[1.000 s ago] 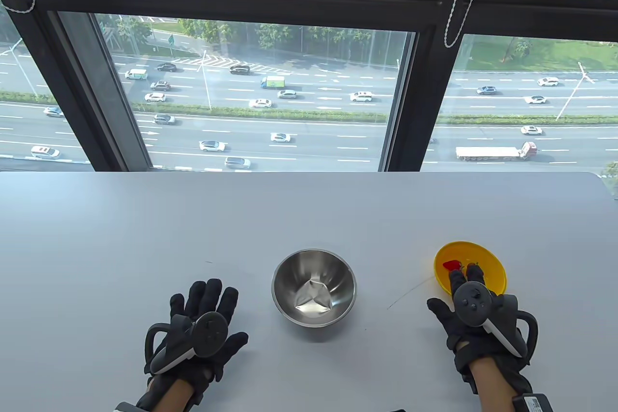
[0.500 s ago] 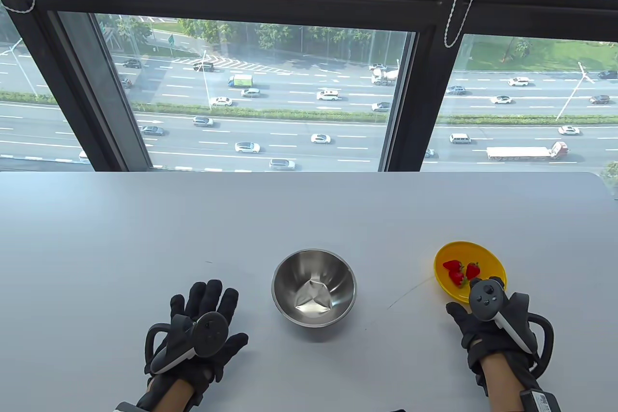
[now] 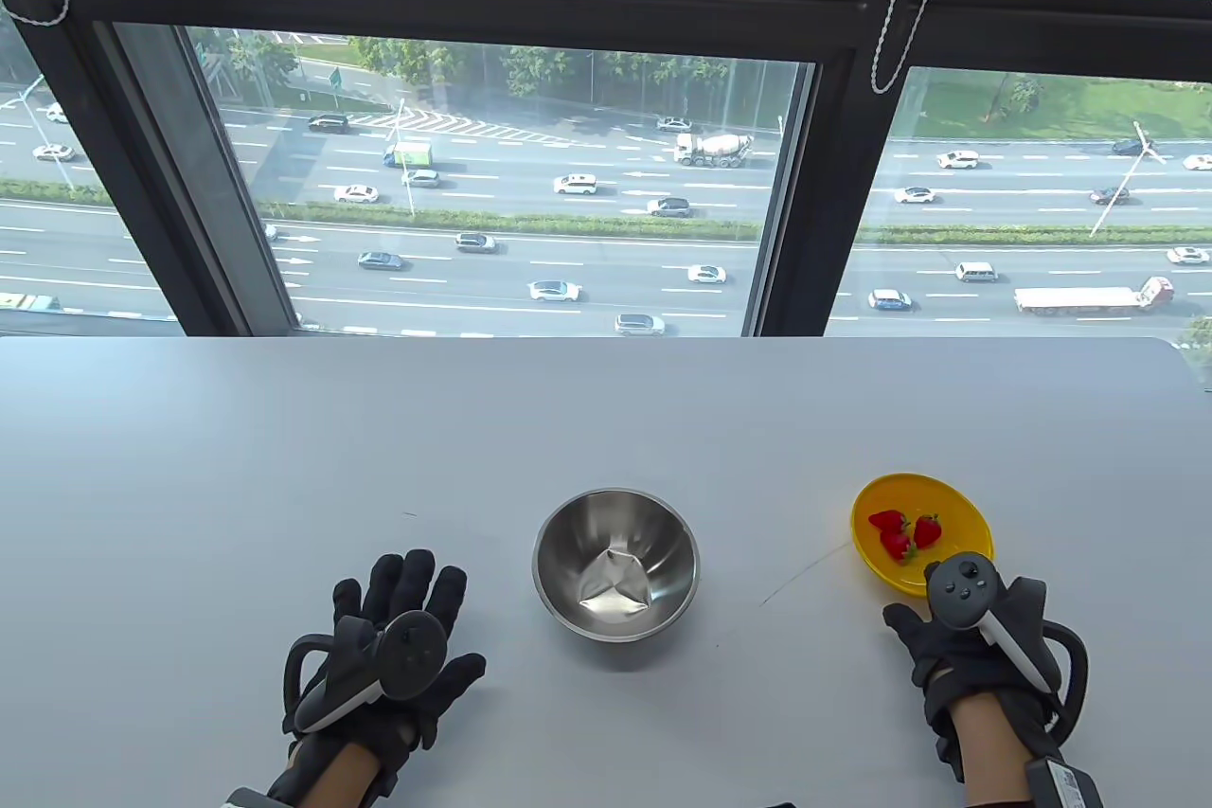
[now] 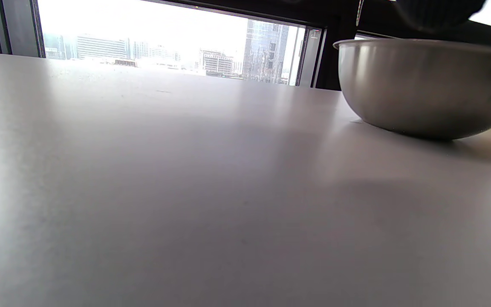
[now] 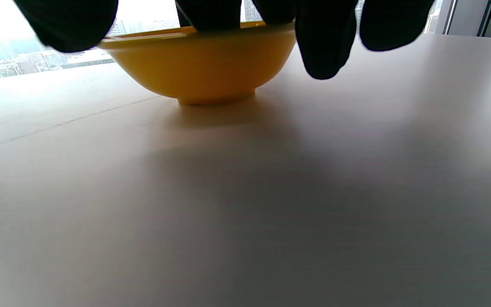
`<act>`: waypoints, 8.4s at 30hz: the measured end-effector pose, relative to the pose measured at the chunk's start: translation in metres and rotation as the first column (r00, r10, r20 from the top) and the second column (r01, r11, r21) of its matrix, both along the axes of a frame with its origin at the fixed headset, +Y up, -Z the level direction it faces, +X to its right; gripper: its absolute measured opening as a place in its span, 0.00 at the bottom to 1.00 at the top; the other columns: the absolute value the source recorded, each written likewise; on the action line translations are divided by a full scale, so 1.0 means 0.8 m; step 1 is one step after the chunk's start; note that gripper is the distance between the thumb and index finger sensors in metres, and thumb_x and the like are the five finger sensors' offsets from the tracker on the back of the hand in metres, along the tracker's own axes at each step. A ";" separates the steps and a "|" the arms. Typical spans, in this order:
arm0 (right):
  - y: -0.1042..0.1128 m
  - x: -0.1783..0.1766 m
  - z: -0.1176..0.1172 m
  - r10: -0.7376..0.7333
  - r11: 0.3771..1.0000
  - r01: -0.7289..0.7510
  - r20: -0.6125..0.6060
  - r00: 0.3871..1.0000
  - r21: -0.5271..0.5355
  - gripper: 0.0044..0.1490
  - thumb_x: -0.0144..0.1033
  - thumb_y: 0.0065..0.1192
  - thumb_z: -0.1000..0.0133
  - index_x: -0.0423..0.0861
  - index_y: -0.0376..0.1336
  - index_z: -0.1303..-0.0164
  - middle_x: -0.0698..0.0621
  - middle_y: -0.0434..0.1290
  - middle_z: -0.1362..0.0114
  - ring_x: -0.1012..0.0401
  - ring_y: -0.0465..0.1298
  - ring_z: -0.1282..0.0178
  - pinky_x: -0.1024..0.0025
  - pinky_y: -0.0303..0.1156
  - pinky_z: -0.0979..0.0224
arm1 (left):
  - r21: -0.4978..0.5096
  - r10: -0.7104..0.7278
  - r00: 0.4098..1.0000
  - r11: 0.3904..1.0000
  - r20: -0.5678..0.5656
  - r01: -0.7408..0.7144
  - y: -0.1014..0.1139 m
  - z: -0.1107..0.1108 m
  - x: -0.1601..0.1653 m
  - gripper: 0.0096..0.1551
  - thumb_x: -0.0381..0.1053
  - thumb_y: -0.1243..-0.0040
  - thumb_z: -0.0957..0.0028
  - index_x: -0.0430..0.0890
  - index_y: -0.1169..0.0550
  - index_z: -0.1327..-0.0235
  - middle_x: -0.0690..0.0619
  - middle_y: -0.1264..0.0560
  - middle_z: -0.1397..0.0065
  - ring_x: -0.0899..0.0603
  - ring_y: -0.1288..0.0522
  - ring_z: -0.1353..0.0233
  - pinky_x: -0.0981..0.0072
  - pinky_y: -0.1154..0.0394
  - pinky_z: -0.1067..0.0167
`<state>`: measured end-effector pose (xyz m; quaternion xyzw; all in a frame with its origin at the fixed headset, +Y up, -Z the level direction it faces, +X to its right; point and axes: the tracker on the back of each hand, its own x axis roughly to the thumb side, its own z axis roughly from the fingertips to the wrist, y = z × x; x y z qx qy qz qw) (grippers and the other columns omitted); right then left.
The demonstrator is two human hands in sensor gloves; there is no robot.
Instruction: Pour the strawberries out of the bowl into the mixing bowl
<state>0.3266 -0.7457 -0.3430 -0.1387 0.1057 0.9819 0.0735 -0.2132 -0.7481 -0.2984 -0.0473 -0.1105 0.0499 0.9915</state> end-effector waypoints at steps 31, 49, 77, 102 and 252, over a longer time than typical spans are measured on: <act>-0.002 -0.008 -0.010 0.152 0.962 -0.149 0.004 0.988 0.230 0.32 0.40 0.71 0.53 0.46 0.64 0.40 0.41 0.64 0.25 0.45 0.77 0.33 0.45 0.72 0.30 | -0.028 -0.009 1.000 1.000 0.001 0.009 -0.004 0.000 0.001 0.54 0.75 0.51 0.56 0.55 0.52 0.20 0.47 0.64 0.14 0.31 0.62 0.15 0.24 0.65 0.29; 0.017 -0.011 -0.001 0.119 0.922 -0.111 0.001 0.993 0.370 0.30 0.38 0.72 0.54 0.47 0.65 0.42 0.42 0.67 0.28 0.45 0.81 0.36 0.45 0.74 0.32 | -0.025 -0.002 1.000 1.000 0.001 0.002 -0.004 0.000 0.001 0.54 0.74 0.51 0.56 0.55 0.53 0.20 0.47 0.64 0.14 0.31 0.62 0.15 0.24 0.65 0.29; 0.061 -0.094 0.023 0.136 0.855 -0.010 -0.205 0.969 0.519 0.30 0.40 0.72 0.54 0.49 0.64 0.41 0.44 0.66 0.26 0.46 0.80 0.35 0.45 0.74 0.30 | -0.019 -0.003 1.000 1.000 0.012 0.003 -0.005 -0.001 0.003 0.54 0.74 0.51 0.56 0.55 0.52 0.20 0.47 0.64 0.14 0.31 0.62 0.15 0.24 0.65 0.29; 0.095 -0.199 0.063 0.060 0.807 0.245 -0.486 0.872 0.538 0.30 0.40 0.71 0.53 0.49 0.64 0.40 0.44 0.66 0.26 0.46 0.80 0.34 0.45 0.73 0.30 | -0.018 -0.008 1.000 1.000 0.014 0.008 -0.006 -0.001 0.004 0.54 0.74 0.51 0.56 0.55 0.52 0.20 0.47 0.64 0.14 0.31 0.62 0.15 0.24 0.65 0.29; 0.033 -0.001 0.009 0.223 0.924 -0.287 0.255 0.941 0.251 0.29 0.47 0.75 0.55 0.48 0.66 0.47 0.49 0.78 0.45 0.55 0.82 0.58 0.59 0.81 0.54 | -0.025 -0.028 0.999 0.999 0.025 0.029 -0.006 0.000 0.009 0.54 0.75 0.51 0.56 0.55 0.52 0.20 0.47 0.64 0.14 0.31 0.62 0.15 0.24 0.65 0.29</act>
